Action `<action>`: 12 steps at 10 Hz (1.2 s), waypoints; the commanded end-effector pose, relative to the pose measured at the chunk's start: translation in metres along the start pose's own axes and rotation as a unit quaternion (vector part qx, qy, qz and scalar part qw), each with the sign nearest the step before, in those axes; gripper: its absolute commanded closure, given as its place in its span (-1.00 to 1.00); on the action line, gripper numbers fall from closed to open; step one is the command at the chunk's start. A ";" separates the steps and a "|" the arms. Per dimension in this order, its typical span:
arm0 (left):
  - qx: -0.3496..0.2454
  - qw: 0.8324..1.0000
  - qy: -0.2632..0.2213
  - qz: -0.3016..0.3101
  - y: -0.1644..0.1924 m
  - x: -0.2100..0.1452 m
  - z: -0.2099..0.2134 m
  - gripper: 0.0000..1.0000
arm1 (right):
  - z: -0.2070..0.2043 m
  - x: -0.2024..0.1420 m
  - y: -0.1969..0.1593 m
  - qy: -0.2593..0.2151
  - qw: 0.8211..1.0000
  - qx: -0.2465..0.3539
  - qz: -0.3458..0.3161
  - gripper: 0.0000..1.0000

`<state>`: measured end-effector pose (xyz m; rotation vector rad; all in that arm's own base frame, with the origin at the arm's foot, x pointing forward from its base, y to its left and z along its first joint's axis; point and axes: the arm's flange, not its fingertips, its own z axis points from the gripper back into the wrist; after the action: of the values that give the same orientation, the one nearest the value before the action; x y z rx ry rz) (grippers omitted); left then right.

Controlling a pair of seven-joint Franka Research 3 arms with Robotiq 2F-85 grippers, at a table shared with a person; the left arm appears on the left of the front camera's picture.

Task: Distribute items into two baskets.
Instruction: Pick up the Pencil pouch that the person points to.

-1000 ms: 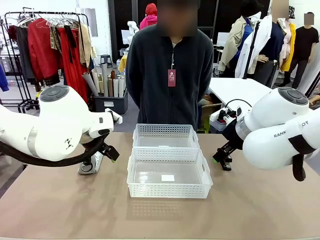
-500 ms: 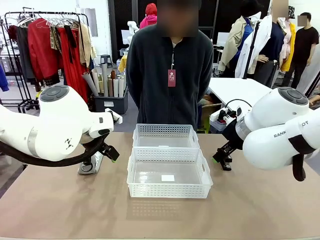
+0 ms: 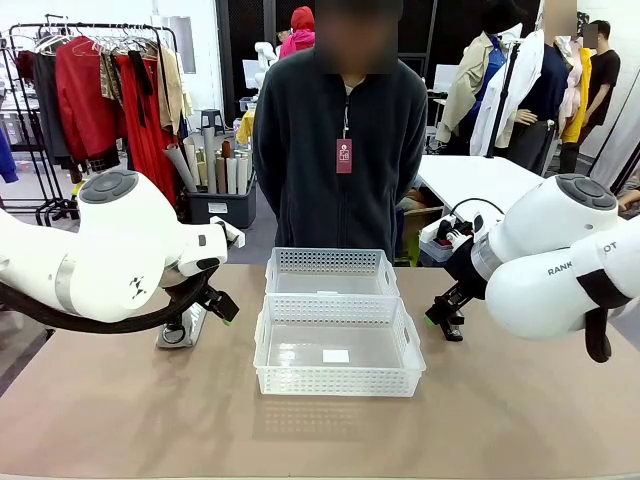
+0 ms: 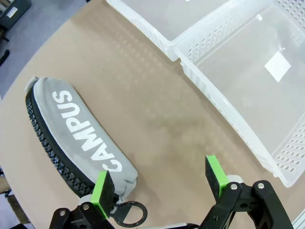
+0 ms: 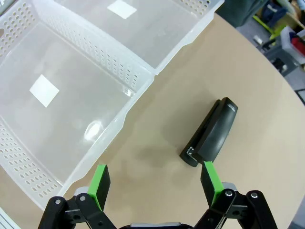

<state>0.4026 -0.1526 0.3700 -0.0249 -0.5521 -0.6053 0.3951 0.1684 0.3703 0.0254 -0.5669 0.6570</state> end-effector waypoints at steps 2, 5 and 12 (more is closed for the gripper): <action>0.000 1.000 0.000 0.000 0.000 0.000 0.000 -1.00 | 0.000 0.000 0.000 0.000 1.000 0.000 0.000 -1.00; -0.017 0.999 0.022 -0.018 0.005 0.004 0.005 -1.00 | 0.005 0.008 0.001 0.045 0.998 0.038 -0.031 -1.00; -0.107 0.990 0.082 0.049 0.019 0.036 0.048 -1.00 | 0.050 0.051 -0.013 0.109 0.972 0.190 -0.087 -1.00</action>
<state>0.4089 -0.1543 0.4204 -0.1391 -0.3451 -0.5749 0.4025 0.1867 0.4305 0.2761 -0.2513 0.5638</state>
